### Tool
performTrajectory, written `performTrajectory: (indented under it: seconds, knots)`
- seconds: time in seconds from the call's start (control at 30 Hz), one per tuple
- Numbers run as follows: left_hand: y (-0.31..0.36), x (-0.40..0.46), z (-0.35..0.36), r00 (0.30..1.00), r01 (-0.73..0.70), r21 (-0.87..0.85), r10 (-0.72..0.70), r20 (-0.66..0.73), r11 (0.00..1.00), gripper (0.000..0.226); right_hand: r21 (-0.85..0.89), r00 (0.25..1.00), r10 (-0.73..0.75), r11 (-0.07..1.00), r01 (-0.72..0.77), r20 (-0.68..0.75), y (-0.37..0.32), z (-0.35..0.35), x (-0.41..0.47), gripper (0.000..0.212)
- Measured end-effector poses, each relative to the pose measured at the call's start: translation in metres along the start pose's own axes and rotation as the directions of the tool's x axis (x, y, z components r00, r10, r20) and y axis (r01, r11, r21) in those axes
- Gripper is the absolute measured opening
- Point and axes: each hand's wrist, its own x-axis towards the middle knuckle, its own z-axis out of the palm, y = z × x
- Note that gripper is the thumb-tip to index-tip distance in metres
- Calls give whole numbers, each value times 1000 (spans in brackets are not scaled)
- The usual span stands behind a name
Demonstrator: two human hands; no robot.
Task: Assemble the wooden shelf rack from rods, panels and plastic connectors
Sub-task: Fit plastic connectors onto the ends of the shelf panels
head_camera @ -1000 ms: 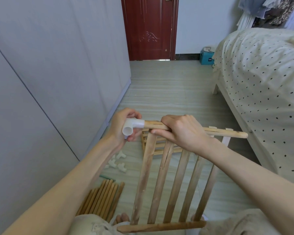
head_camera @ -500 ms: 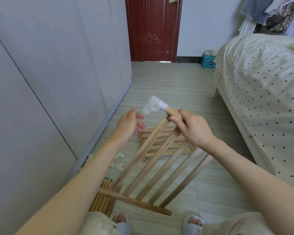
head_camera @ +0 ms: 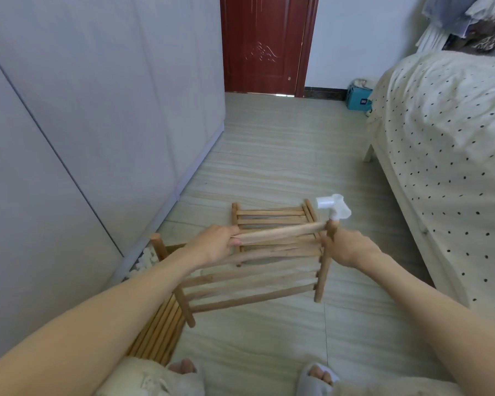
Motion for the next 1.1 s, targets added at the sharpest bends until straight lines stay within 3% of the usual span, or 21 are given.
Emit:
performTrajectory:
  seconds: [0.1, 0.27, 0.43, 0.5, 0.6, 0.7, 0.77, 0.83, 0.9, 0.93, 1.0, 1.1]
  knots:
    - [-7, 9, 23, 1000, 9, 85, -9, -10, 996, 15, -126, 975, -150, 977, 171, 166, -24, 16, -9, 39]
    - [-15, 23, 74, 997, 56, 115, -49, -59, 992, 15, -202, 880, -474, 860, 468, 21, -62, 53, 6, 31]
    - [-23, 46, 102, 996, -3, 108, 12, -88, 994, 10, -265, 871, -449, 831, 489, 199, -51, 92, 46, 33]
    - [-28, 48, 107, 996, -37, 134, 47, -70, 990, 23, -229, 848, -485, 819, 526, 214, -45, 112, 56, 28]
    - [-34, 39, 104, 941, -187, 56, 195, -277, 981, 48, -217, 840, -531, 812, 541, 108, -43, 124, 75, 22]
    - [-49, 18, 103, 775, -281, 31, 246, -582, 959, 40, -196, 854, -520, 836, 513, 20, -43, 125, 87, 19]
    - [-66, -2, 114, 753, -245, 33, 212, -622, 969, 33, -220, 842, -536, 829, 513, -57, -41, 129, 86, 20]
    - [-87, -21, 136, 871, -145, 50, 152, -467, 988, 29, -249, 814, -563, 817, 521, -142, -39, 133, 80, 21]
    - [-111, -32, 162, 969, 92, -8, -92, -228, 996, 28, -278, 802, -571, 810, 516, -177, -39, 137, 78, 26]
    - [-125, -34, 175, 956, 253, -60, -259, -135, 966, 29, -293, 800, -571, 809, 510, -184, -38, 138, 78, 27]
    - [-149, -36, 196, 849, 528, -128, -527, 45, 840, 31, -308, 794, -574, 806, 506, -200, -38, 139, 78, 27]
    - [-171, -38, 217, 709, 704, -97, -689, 154, 703, 27, -301, 789, -579, 805, 512, -205, -39, 141, 75, 26]
